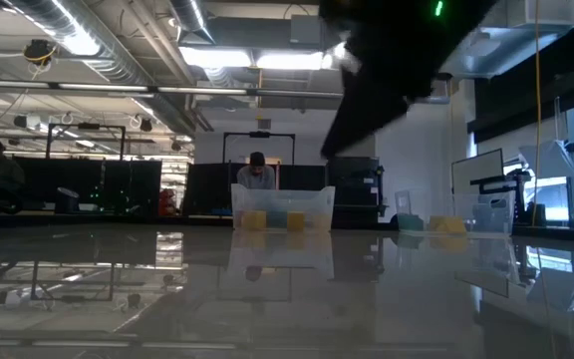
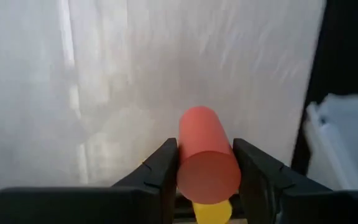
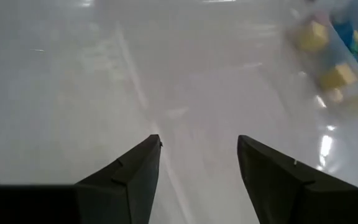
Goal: Sort blocks by size
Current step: Put the cylinder orange block into the bottom right transparent bin
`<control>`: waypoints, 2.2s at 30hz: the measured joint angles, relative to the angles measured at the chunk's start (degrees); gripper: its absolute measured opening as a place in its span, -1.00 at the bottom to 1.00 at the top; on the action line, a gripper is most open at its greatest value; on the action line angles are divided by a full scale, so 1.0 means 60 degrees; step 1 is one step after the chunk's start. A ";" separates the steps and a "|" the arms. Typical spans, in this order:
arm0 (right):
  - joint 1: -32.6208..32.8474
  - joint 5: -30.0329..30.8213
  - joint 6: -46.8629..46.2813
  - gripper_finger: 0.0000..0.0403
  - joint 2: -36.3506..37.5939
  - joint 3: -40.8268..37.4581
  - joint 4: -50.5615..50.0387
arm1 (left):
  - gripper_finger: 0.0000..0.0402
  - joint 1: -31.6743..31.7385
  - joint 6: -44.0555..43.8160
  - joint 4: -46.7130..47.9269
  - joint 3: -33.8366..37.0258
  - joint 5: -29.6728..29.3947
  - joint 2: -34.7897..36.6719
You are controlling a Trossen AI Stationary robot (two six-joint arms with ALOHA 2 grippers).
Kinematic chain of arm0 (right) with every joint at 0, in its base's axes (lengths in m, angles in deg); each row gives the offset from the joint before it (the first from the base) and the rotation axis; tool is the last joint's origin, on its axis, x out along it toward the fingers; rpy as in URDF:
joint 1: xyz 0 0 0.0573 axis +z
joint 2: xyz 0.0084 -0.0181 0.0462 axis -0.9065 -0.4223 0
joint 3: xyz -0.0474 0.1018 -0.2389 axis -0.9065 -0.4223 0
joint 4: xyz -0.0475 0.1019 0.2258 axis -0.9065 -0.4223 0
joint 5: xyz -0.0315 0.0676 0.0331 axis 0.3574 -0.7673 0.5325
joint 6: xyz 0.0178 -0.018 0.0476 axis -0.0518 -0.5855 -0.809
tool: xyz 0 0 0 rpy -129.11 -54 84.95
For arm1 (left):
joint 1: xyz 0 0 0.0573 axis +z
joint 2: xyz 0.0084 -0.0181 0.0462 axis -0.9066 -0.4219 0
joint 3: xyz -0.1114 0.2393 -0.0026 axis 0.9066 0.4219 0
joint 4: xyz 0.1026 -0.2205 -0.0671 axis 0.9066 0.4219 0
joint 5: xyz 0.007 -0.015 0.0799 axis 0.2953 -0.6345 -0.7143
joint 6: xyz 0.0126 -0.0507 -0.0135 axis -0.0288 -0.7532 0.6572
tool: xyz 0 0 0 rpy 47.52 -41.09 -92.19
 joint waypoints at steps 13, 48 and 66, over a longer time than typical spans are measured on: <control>0.0867 0.0801 0.3576 0.06 0.0945 0.1158 0.1299 | -0.41 0.0609 0.3690 -0.1136 -0.0390 -0.5146 0.2600; -0.0060 -0.0983 1.2324 0.06 -0.0188 0.0936 0.9569 | -0.38 0.3098 0.8956 -1.2725 0.4110 -0.5738 0.3921; -0.0279 -0.1125 1.3369 0.06 -0.0159 0.0962 0.9935 | -0.37 0.3076 0.8835 -1.2350 0.4120 -0.5630 0.3868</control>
